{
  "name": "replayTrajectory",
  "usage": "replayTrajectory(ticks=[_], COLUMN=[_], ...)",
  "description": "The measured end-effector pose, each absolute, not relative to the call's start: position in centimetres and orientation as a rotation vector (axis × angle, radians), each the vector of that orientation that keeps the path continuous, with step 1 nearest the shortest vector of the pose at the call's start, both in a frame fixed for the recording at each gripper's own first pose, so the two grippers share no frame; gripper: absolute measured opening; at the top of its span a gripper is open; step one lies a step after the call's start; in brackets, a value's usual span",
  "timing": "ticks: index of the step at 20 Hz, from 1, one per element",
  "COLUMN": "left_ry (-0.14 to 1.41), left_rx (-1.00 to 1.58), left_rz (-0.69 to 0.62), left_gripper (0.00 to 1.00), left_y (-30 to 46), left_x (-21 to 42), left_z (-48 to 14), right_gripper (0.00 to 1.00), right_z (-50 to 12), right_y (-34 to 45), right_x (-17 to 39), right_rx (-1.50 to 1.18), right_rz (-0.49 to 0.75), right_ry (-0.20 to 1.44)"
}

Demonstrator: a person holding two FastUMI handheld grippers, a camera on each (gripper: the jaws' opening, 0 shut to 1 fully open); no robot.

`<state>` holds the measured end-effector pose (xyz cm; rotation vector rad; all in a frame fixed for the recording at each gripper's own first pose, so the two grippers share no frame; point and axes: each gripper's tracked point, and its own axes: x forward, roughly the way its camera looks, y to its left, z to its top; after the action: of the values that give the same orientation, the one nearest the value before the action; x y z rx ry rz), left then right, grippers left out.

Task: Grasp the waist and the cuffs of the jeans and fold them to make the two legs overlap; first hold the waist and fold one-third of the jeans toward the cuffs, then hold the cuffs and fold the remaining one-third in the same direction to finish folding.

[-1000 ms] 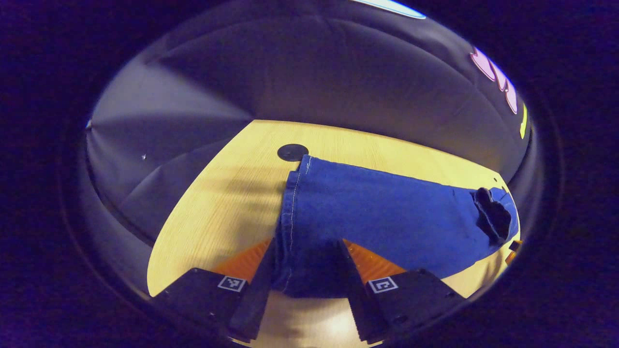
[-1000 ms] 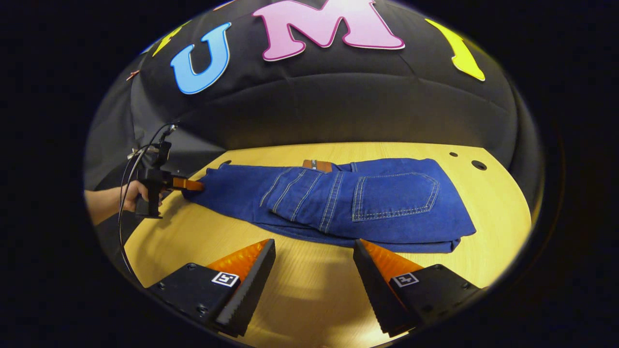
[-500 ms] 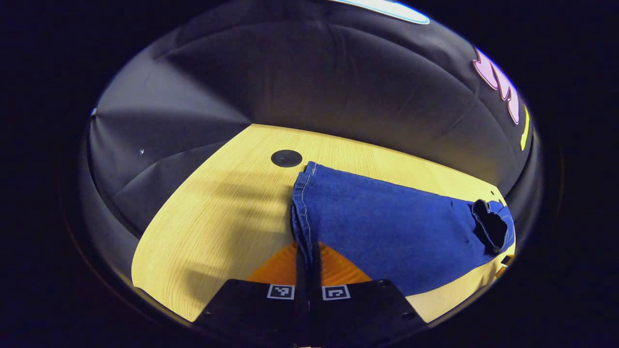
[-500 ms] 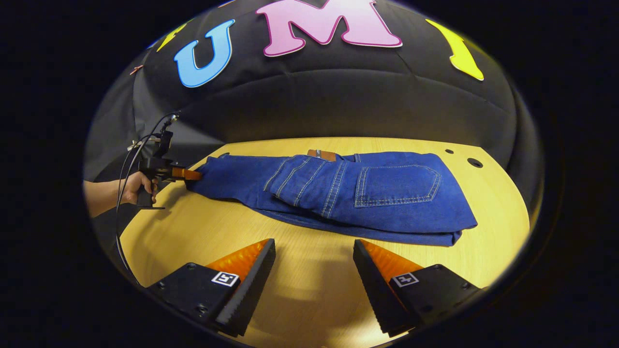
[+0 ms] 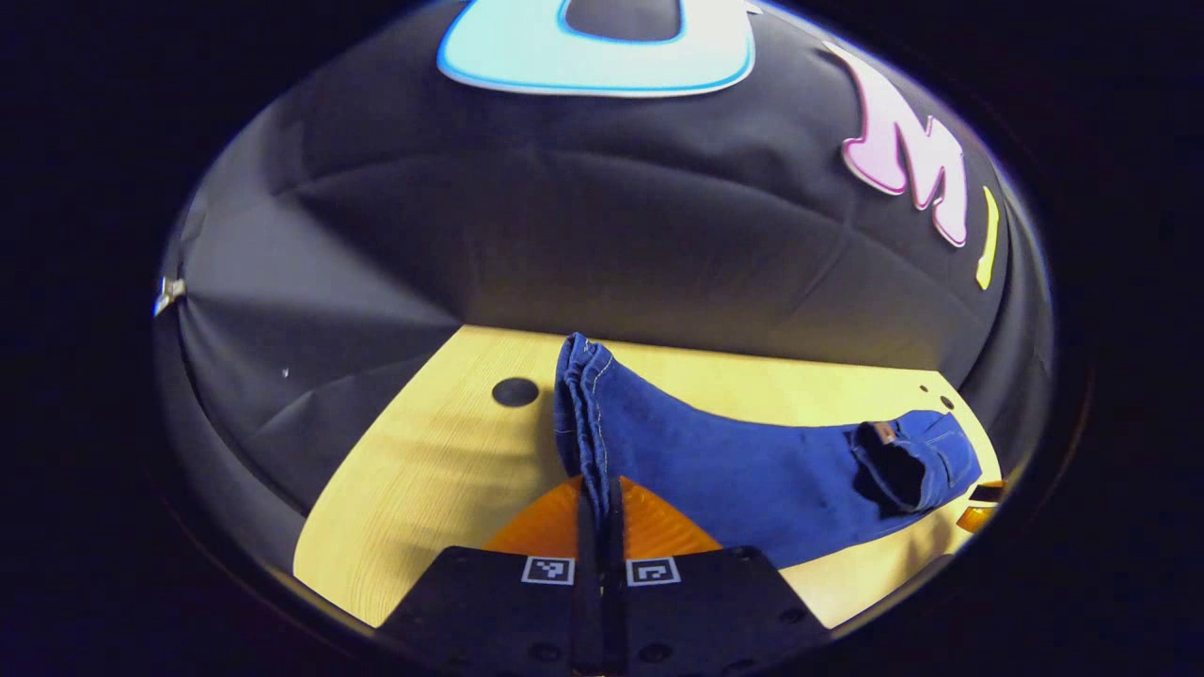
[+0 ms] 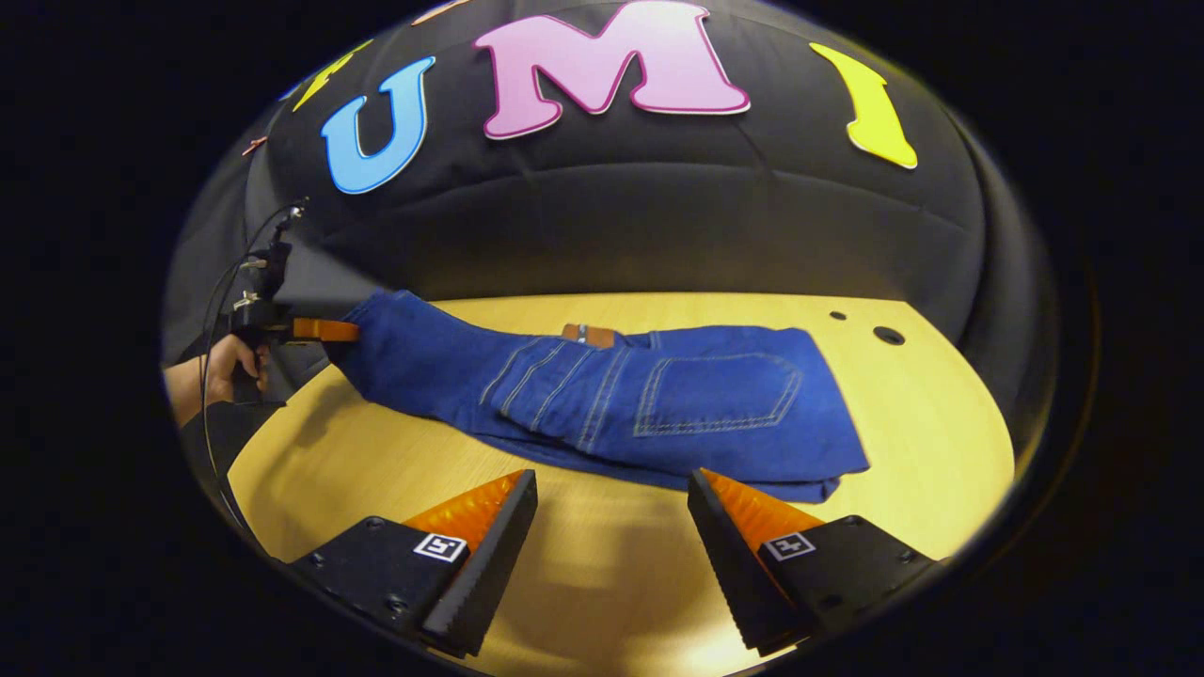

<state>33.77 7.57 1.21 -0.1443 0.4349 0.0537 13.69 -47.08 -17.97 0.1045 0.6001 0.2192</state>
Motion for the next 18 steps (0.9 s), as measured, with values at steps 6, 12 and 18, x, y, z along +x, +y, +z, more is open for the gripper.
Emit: replayTrajectory(ticks=[6, 12, 18], left_ry=[0.389, 0.382, 0.459], left_rx=[-0.164, -0.201, -0.223], left_rz=[-0.043, -0.195, -0.351], left_gripper=[0.05, 0.05, 0.06], left_y=[-1.7, -15.8, -31.3], left_x=[33.1, 33.3, 33.8], left_z=[9.5, 17.0, 16.2], right_gripper=[0.98, 0.98, 0.98], right_z=[-13.5, -9.1, -7.5], right_y=[-54.5, -61.8, -69.6], right_x=[14.8, 14.6, 12.2], right_rx=[0.078, 0.076, 0.094], right_rz=[0.122, 0.048, -0.056], right_ry=[0.554, 0.504, 0.486])
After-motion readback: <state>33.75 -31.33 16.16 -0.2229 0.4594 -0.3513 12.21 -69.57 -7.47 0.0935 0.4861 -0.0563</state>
